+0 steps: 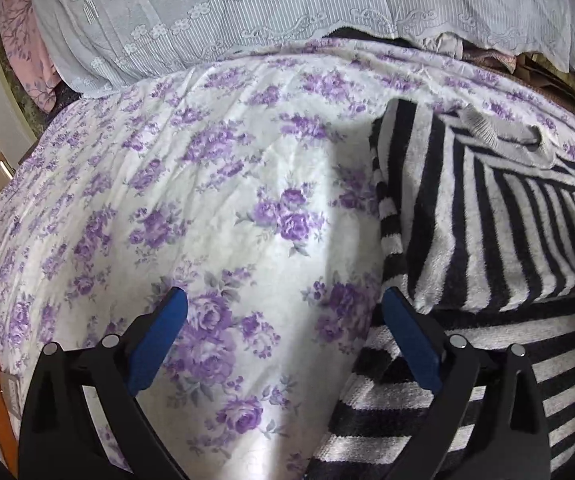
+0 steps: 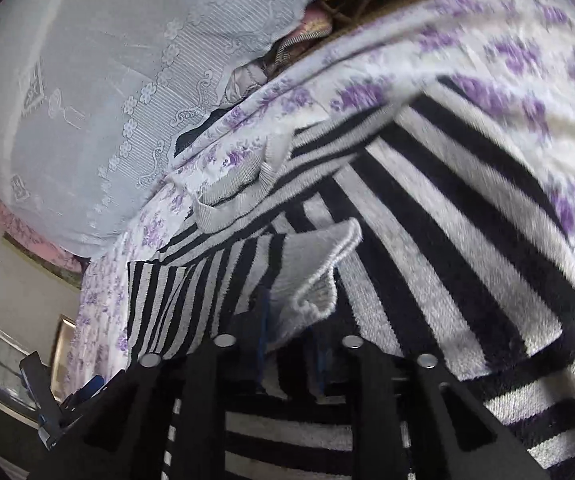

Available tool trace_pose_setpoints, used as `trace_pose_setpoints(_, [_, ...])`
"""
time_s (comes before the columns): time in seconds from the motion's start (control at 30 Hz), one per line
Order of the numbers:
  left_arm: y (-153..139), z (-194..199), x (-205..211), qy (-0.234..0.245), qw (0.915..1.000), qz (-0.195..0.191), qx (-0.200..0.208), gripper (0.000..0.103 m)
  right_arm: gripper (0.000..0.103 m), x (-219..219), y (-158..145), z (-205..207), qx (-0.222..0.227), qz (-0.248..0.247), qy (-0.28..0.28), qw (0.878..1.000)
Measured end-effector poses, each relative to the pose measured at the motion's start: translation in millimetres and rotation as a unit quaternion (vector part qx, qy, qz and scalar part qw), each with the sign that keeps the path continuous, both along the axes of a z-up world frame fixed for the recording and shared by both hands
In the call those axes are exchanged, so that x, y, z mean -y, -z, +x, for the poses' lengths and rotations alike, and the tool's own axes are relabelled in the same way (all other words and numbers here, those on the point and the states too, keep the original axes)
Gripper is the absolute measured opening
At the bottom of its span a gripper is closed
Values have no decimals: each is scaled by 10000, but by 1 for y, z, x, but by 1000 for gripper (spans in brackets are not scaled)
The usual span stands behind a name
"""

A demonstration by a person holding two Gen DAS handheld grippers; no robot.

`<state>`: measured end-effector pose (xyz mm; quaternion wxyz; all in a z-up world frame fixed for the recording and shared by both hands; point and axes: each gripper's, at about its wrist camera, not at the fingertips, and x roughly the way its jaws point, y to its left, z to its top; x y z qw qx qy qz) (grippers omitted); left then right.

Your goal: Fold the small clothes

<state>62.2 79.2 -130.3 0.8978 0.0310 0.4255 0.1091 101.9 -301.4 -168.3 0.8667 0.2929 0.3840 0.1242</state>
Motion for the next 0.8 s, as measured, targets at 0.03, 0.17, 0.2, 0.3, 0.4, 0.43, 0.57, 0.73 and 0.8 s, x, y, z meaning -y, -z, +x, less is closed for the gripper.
trace_pose_setpoints(0.03, [-5,-1,1,12,10000,-28,38,95,32,3,0,-2,14,89,38,10000])
trace_pose_setpoints(0.17, [-30,5,20,351,9989,-271,145,95,49,20,-24,-23,430,-153,723,9963])
trace_pose_setpoints(0.2, [-33,9,26,449,9985,-267,143,95,49,24,-34,-28,630,-217,865,9940])
trace_pose_setpoints(0.3, [-39,30,58,774,9969,-109,108,96,49,11,-48,-26,823,-241,434,9954])
trace_pose_setpoints(0.4, [-29,62,86,1076,9942,-8,-60,98,53,-10,-47,-13,762,14,-205,9969])
trace_pose_setpoints(0.43, [-20,75,90,1017,9946,65,-188,98,60,-18,-43,-6,694,152,-378,9968])
trace_pose_setpoints(0.57, [23,119,58,567,9957,-270,-675,99,63,-20,-13,16,242,92,-211,9994])
trace_pose_setpoints(0.73, [18,114,-4,180,9798,-1969,-284,99,46,5,-1,12,326,420,107,9985])
trace_pose_setpoints(0.8, [11,103,-10,110,9794,-2017,2,98,51,7,-9,3,428,298,300,9982])
